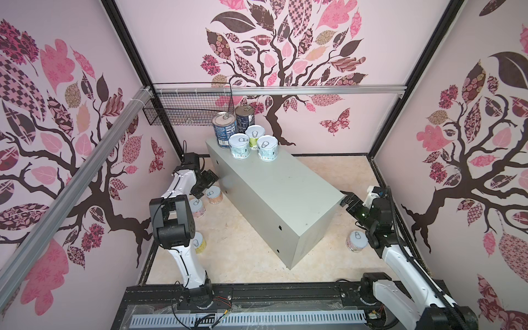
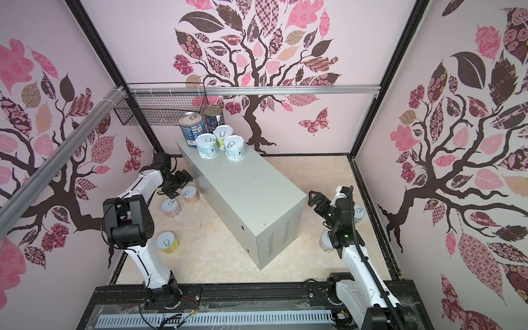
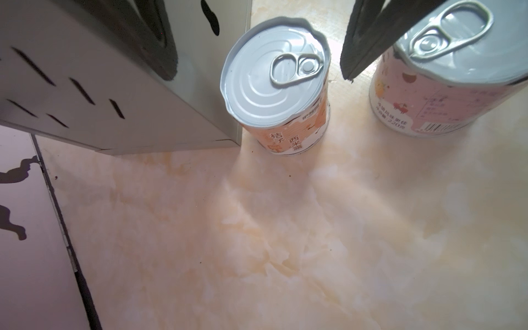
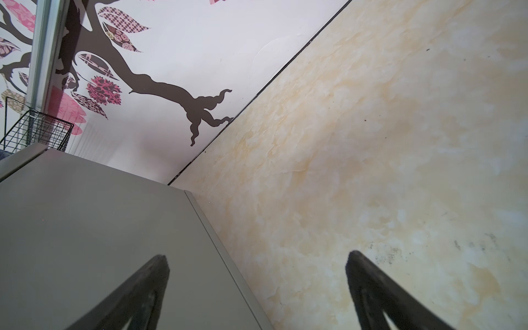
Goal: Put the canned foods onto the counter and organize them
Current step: 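Close the left gripper on the orange-labelled can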
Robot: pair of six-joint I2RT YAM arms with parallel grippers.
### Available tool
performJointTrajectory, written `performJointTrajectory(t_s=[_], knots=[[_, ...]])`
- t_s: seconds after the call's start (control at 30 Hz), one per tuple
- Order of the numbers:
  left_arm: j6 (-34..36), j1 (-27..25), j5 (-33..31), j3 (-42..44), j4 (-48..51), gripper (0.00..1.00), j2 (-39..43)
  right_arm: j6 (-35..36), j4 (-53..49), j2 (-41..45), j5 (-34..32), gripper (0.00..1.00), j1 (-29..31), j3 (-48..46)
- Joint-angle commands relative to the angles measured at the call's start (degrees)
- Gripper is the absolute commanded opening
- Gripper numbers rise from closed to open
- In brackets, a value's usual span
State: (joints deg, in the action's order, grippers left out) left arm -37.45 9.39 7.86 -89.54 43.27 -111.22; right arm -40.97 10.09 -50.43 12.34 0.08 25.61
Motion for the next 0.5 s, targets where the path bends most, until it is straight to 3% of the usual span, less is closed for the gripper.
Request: performJointTrajectory(t_s=[0.0,0.47], knots=[[0.9,0.1,-1.1,-3.8,2.4,0.94,-4.1,0.5,0.4,-0.2,0.8,1.0,-0.2,0.1],[1.6,-0.1,-1.5,-2.7,2.1,0.9,-7.2,0.0,1.6,-1.9,1.3,1.0,-0.2,0.3]])
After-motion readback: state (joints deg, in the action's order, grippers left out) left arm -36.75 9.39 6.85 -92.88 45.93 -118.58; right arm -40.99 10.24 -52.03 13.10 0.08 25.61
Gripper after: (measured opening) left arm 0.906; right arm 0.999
